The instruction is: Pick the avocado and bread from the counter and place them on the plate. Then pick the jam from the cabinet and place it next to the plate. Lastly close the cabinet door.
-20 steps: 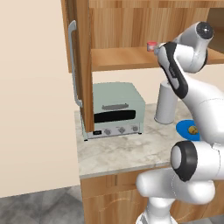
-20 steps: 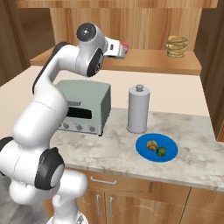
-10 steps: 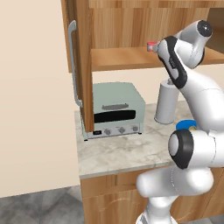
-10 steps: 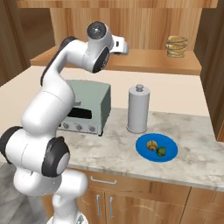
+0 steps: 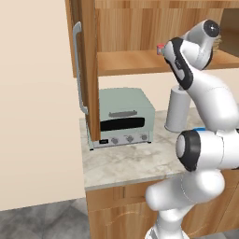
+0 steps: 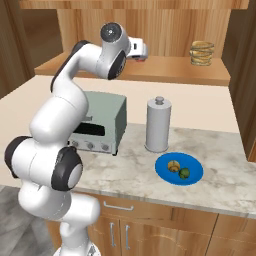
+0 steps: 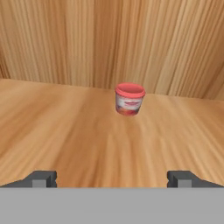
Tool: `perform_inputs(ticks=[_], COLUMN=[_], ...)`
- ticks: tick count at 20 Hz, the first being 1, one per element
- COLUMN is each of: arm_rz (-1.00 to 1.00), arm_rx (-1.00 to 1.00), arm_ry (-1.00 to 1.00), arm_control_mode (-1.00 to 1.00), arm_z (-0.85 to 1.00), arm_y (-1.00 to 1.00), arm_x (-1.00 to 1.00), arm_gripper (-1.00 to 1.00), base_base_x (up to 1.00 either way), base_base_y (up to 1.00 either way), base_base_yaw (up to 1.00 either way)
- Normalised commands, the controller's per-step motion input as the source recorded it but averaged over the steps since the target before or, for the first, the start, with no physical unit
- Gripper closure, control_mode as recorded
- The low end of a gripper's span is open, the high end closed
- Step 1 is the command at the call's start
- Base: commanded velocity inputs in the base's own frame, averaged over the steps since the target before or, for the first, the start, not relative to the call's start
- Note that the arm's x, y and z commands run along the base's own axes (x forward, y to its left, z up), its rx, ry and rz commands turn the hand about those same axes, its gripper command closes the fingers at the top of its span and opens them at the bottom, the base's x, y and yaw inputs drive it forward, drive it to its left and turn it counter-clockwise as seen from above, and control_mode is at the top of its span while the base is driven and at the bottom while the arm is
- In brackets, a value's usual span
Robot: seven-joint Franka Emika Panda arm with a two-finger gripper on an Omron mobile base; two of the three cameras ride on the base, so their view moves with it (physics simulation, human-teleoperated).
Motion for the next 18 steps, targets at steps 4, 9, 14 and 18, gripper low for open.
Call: perform_inputs(ticks=[4, 9, 14, 18], arm_rz=[0.0, 0.0, 0.01, 0.01], arm_rx=[-0.04, 0.0, 0.0, 0.0], arm_ry=[0.0, 0.0, 0.0, 0.04], arm_control_mode=[-1.0, -1.0, -1.0, -1.0], arm_z=[0.0, 0.0, 0.0, 0.0], arm_y=[0.0, -0.02, -0.05, -0.1], arm_x=[0.23, 0.22, 0.26, 0.29], arm_gripper=[-1.0, -1.0, -1.0, -1.0], base_base_x=[0.0, 0.0, 0.0, 0.0], base_base_y=[0.0, 0.0, 0.0, 0.0], base_base_yaw=[0.0, 0.0, 0.0, 0.0])
